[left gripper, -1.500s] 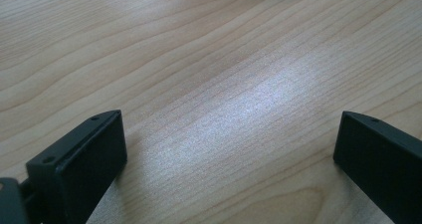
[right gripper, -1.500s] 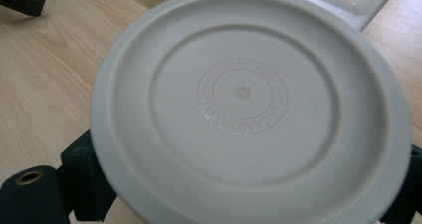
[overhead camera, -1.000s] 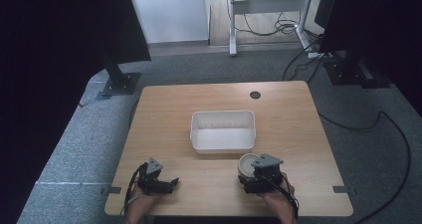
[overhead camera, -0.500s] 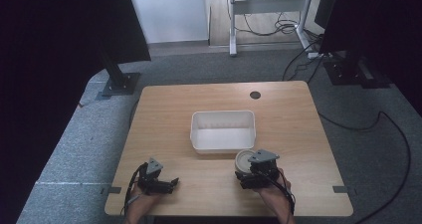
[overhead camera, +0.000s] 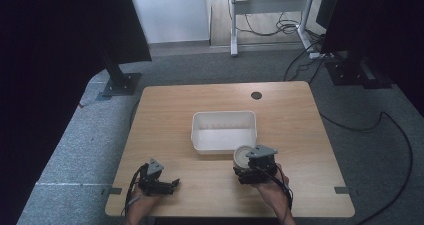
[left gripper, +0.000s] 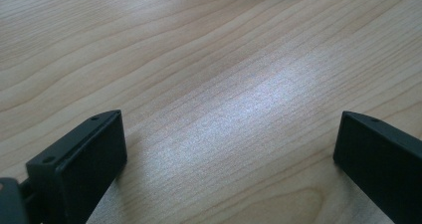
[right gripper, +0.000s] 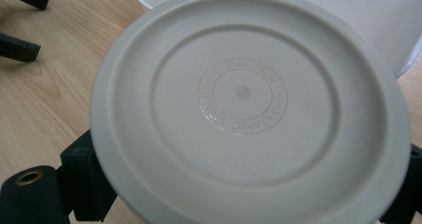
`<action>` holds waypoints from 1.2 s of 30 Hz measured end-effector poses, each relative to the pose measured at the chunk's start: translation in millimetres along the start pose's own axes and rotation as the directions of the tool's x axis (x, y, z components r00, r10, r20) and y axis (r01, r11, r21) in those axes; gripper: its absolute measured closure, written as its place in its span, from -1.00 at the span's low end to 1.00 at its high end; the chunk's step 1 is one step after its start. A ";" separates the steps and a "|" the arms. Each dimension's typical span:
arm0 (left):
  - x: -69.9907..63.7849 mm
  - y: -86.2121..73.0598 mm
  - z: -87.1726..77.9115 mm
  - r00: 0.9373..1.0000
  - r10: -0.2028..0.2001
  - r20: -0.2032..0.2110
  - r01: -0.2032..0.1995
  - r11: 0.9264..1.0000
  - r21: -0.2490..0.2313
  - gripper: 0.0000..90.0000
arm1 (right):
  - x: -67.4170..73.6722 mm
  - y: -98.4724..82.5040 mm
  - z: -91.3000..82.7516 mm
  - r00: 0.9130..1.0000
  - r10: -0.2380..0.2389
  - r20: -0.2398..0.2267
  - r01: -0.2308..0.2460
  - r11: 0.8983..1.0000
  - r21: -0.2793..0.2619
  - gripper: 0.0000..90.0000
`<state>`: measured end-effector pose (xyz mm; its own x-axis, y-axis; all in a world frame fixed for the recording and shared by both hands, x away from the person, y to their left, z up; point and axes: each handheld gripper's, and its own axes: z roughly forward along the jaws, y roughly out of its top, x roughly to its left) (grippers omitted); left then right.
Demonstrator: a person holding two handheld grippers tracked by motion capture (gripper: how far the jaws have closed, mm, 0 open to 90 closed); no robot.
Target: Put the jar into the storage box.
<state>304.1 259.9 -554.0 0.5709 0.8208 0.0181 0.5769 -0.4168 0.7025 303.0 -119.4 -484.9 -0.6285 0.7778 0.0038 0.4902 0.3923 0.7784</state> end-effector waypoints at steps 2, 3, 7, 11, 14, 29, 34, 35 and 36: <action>0.0 0.0 0.0 1.000 0.000 0.000 0.000 1.000 0.000 -1.00 | -0.2 2.1 0.8 1.000 0.003 -0.001 -0.003 1.000 -0.002 -0.80; 0.0 0.0 0.0 1.000 0.000 0.000 0.000 1.000 0.000 -1.00 | -0.6 3.1 1.3 1.000 0.000 -0.001 0.000 1.000 -0.002 -0.80; 0.0 0.0 0.0 1.000 0.000 0.000 0.000 1.000 0.000 -1.00 | -1.5 7.6 3.5 1.000 -0.002 0.001 0.002 1.000 -0.005 -0.80; 0.0 0.0 0.0 1.000 0.000 0.000 0.000 1.000 0.000 -1.00 | -2.3 11.8 6.9 1.000 -0.001 0.000 0.001 1.000 -0.006 -0.80; 0.0 0.0 0.0 1.000 0.000 0.000 0.000 1.000 0.000 -1.00 | -2.9 14.3 10.0 1.000 0.001 0.000 -0.001 1.000 -0.006 -0.80; 0.0 0.1 0.1 1.000 -0.001 0.000 0.001 1.000 0.000 -1.00 | -4.5 28.1 27.0 1.000 -0.001 0.004 0.001 1.000 -0.012 -0.80; 0.1 0.4 0.1 1.000 0.002 -0.001 -0.002 1.000 0.003 -1.00 | -4.7 32.7 33.5 1.000 0.000 0.005 0.000 1.000 -0.015 -0.80; 0.1 0.4 0.1 1.000 0.002 -0.001 -0.002 1.000 0.003 -1.00 | -4.7 33.6 34.6 1.000 0.000 0.007 0.000 1.000 -0.015 -0.80; 0.0 0.3 0.2 1.000 0.001 -0.001 -0.001 1.000 0.002 -1.00 | -5.0 34.7 35.6 1.000 -0.004 0.008 0.004 1.000 -0.019 -0.80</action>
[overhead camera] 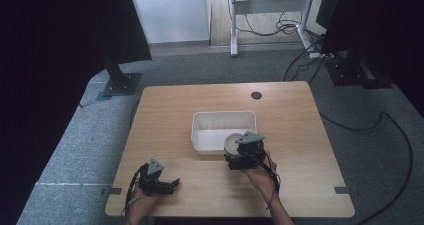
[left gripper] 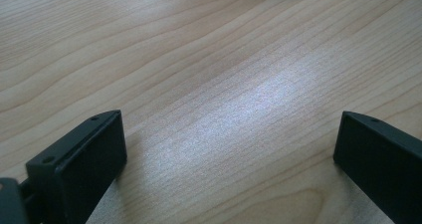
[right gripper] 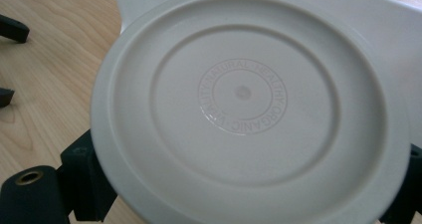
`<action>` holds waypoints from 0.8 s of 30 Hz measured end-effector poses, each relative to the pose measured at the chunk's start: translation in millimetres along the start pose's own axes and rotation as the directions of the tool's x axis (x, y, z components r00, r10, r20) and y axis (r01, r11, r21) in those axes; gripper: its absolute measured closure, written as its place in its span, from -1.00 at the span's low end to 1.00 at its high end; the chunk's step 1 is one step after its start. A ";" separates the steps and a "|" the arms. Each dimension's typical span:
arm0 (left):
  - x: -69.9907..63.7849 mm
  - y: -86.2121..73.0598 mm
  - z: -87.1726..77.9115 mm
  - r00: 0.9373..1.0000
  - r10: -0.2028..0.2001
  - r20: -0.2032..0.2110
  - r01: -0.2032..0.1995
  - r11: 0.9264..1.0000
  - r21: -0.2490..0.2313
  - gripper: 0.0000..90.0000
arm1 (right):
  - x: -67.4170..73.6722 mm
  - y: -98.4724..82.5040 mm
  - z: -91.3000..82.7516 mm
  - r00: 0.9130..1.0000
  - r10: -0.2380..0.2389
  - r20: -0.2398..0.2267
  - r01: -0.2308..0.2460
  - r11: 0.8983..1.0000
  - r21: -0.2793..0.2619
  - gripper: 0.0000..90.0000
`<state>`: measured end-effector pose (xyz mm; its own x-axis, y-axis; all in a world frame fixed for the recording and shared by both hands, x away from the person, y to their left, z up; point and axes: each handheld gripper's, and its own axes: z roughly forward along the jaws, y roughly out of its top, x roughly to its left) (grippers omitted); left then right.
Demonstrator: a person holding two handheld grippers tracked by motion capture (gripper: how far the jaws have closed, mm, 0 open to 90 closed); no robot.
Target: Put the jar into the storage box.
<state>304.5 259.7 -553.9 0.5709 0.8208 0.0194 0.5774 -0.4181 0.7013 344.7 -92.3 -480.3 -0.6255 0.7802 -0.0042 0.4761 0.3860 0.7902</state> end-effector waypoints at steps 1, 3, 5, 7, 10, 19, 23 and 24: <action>-0.2 0.0 0.1 1.000 -0.002 0.001 0.002 1.000 -0.001 -1.00 | 0.2 1.2 0.8 1.000 0.001 0.002 -0.001 1.000 0.000 -0.80; -0.2 0.0 0.1 1.000 -0.003 0.000 0.003 1.000 -0.002 -1.00 | 0.0 3.2 2.6 1.000 -0.003 0.003 0.003 1.000 0.001 -0.80; -0.2 0.0 0.1 1.000 -0.004 0.001 0.004 1.000 -0.002 -1.00 | 0.4 4.7 4.3 1.000 0.000 0.004 0.000 1.000 0.000 -0.80; -0.2 0.0 0.1 1.000 -0.002 0.000 0.002 1.000 -0.002 -1.00 | 0.5 6.2 5.6 1.000 -0.002 0.003 0.002 1.000 0.001 -0.80; -0.4 -0.1 0.3 1.000 -0.007 0.000 0.007 1.000 -0.004 -1.00 | 0.1 8.9 7.4 1.000 -0.001 0.004 0.001 1.000 -0.001 -0.80; -0.1 0.0 0.1 1.000 -0.002 0.000 0.002 1.000 -0.001 -1.00 | -1.8 17.9 15.8 1.000 0.001 0.013 -0.001 1.000 0.000 -0.80; -0.3 -0.1 0.1 1.000 -0.004 0.001 0.004 1.000 -0.002 -1.00 | -1.3 21.4 21.9 1.000 -0.003 0.014 0.003 1.000 0.004 -0.80; -0.3 -0.1 0.1 1.000 -0.004 0.001 0.004 1.000 -0.002 -1.00 | -1.2 22.2 23.5 1.000 -0.002 0.012 0.002 1.000 0.004 -0.80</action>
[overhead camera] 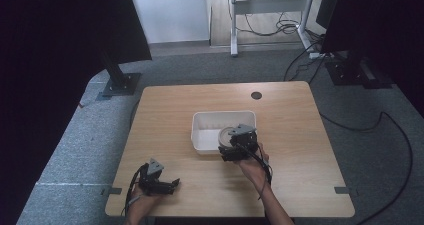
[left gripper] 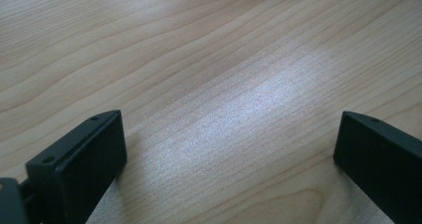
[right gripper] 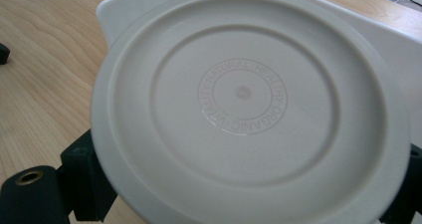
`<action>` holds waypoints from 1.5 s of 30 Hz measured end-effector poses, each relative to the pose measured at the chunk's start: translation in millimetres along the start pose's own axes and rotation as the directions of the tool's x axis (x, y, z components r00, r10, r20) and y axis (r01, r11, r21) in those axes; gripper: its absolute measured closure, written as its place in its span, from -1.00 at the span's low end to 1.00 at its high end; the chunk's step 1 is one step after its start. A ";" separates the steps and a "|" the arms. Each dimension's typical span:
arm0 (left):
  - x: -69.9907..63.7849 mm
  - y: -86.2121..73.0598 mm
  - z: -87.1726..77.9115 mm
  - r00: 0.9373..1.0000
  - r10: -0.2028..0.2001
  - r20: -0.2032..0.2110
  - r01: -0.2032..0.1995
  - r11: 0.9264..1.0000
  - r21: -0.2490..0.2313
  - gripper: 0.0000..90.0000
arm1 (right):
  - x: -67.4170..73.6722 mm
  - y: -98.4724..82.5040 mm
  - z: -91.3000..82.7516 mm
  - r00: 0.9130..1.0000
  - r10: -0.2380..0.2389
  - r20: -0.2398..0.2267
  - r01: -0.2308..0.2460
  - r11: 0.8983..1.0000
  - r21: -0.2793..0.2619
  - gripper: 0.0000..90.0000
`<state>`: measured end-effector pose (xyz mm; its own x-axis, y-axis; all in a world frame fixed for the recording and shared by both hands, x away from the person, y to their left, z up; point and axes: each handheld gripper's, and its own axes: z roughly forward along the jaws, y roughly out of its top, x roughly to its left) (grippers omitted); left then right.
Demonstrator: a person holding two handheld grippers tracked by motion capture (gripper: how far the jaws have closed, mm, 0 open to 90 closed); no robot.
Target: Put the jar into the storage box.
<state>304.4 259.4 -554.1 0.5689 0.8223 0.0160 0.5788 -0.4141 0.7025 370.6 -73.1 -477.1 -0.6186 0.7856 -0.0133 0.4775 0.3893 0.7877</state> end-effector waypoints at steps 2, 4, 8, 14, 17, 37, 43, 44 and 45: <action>0.0 0.0 0.0 1.000 0.001 0.000 -0.001 1.000 0.000 -1.00 | -0.4 1.7 3.3 1.000 0.003 0.001 -0.003 1.000 -0.001 -0.80; 0.0 0.0 0.0 1.000 0.000 0.000 0.000 1.000 0.000 -1.00 | -1.0 3.0 5.8 1.000 0.003 0.004 -0.003 1.000 0.001 -0.80; 0.1 0.0 0.0 1.000 0.001 0.000 -0.001 1.000 0.000 -1.00 | -2.8 6.4 9.9 1.000 0.006 0.009 -0.006 1.000 -0.005 -0.80; 0.2 0.0 0.0 1.000 0.002 0.000 -0.002 1.000 0.000 -1.00 | -4.2 10.6 15.8 1.000 0.013 0.021 -0.012 1.000 -0.003 -0.80; 0.1 0.0 0.0 1.000 0.002 0.000 -0.002 1.000 0.000 -1.00 | -5.4 11.8 19.4 1.000 0.012 0.024 -0.012 1.000 -0.003 -0.80; 0.1 0.4 0.3 1.000 0.002 0.000 -0.002 1.000 0.001 -1.00 | -5.7 13.6 52.4 0.999 0.024 0.038 -0.025 0.999 0.022 -0.80; 0.1 0.4 0.2 1.000 0.002 0.000 -0.002 1.000 0.001 -1.00 | -4.8 12.5 62.1 0.999 0.025 0.044 -0.027 0.999 0.036 -0.80; 0.1 0.4 0.2 1.000 0.002 0.000 -0.002 1.000 0.001 -1.00 | -4.7 12.0 63.5 0.999 0.023 0.046 -0.025 0.999 0.041 -0.80; 0.1 0.4 0.3 1.000 0.002 0.000 -0.002 1.000 0.001 -1.00 | -4.9 11.6 64.6 0.999 0.019 0.046 -0.021 0.999 0.043 -0.80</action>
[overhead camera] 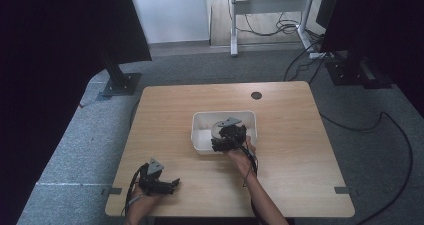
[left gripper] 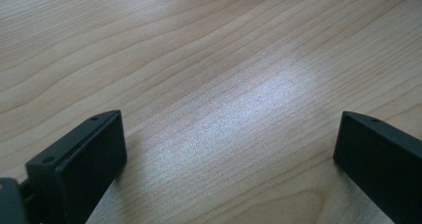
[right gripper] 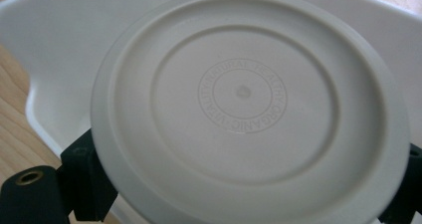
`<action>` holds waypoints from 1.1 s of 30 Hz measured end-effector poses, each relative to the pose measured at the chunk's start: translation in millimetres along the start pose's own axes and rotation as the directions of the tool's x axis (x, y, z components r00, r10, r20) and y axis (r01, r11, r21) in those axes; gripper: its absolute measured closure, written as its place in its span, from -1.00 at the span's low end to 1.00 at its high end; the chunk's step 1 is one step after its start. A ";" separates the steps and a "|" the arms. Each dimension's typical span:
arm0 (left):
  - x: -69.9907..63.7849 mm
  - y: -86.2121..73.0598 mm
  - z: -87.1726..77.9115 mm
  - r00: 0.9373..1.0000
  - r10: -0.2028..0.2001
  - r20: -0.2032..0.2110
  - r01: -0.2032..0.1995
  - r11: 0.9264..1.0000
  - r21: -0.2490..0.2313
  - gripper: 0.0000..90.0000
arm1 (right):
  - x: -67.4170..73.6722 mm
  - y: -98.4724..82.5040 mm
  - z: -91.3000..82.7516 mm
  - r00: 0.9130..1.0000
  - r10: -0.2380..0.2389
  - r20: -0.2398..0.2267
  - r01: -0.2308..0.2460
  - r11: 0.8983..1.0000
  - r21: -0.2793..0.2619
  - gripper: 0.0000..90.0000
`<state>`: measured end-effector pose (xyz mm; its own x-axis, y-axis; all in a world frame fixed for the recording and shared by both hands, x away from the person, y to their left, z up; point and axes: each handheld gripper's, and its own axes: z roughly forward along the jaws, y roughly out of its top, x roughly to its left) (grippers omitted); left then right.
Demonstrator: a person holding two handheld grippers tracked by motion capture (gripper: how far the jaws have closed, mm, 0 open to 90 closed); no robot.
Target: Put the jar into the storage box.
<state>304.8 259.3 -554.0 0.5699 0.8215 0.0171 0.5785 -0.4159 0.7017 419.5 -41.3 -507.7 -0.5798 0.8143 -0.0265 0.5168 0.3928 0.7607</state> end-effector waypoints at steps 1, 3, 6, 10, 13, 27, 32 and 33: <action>0.0 0.0 0.0 1.000 0.000 0.000 0.000 1.000 0.000 -1.00 | 0.4 -0.4 1.4 1.000 0.002 0.001 -0.002 1.000 0.004 -0.80; 0.0 0.0 0.0 1.000 0.000 0.000 0.000 1.000 0.000 -1.00 | 1.1 -1.4 4.2 1.000 0.003 0.003 -0.003 1.000 0.013 -0.80; 0.0 0.0 0.0 1.000 0.000 0.000 0.000 1.000 0.000 -1.00 | 1.2 -2.6 7.0 1.000 -0.004 0.007 0.003 1.000 0.020 -0.80; 0.0 0.0 0.0 1.000 0.000 0.000 0.000 1.000 0.000 -1.00 | 1.6 -4.1 9.5 1.000 0.001 0.006 -0.001 1.000 0.031 -0.80; 0.0 0.0 0.0 1.000 0.000 0.000 0.000 1.000 0.000 -1.00 | 1.1 -5.3 10.4 1.000 0.010 0.003 -0.010 1.000 0.029 -0.80; 0.0 0.0 0.0 1.000 0.000 0.000 0.000 1.000 0.000 -1.00 | -4.1 -6.3 9.5 0.999 0.026 -0.029 -0.025 0.999 0.031 -0.82; 0.0 0.2 0.2 1.000 0.000 -0.001 0.000 1.000 0.000 -1.00 | -4.7 -5.7 6.3 0.999 0.022 -0.032 -0.021 1.000 0.011 -0.94; -0.1 0.3 0.4 1.000 0.000 -0.001 0.000 1.000 0.000 -1.00 | -4.8 -5.5 4.5 0.999 0.015 -0.032 -0.015 1.000 0.009 -0.95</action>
<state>305.2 258.9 -554.0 0.5692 0.8220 0.0179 0.5782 -0.4157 0.7020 422.2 -45.4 -514.7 -0.5919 0.8060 0.0063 0.5310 0.3841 0.7553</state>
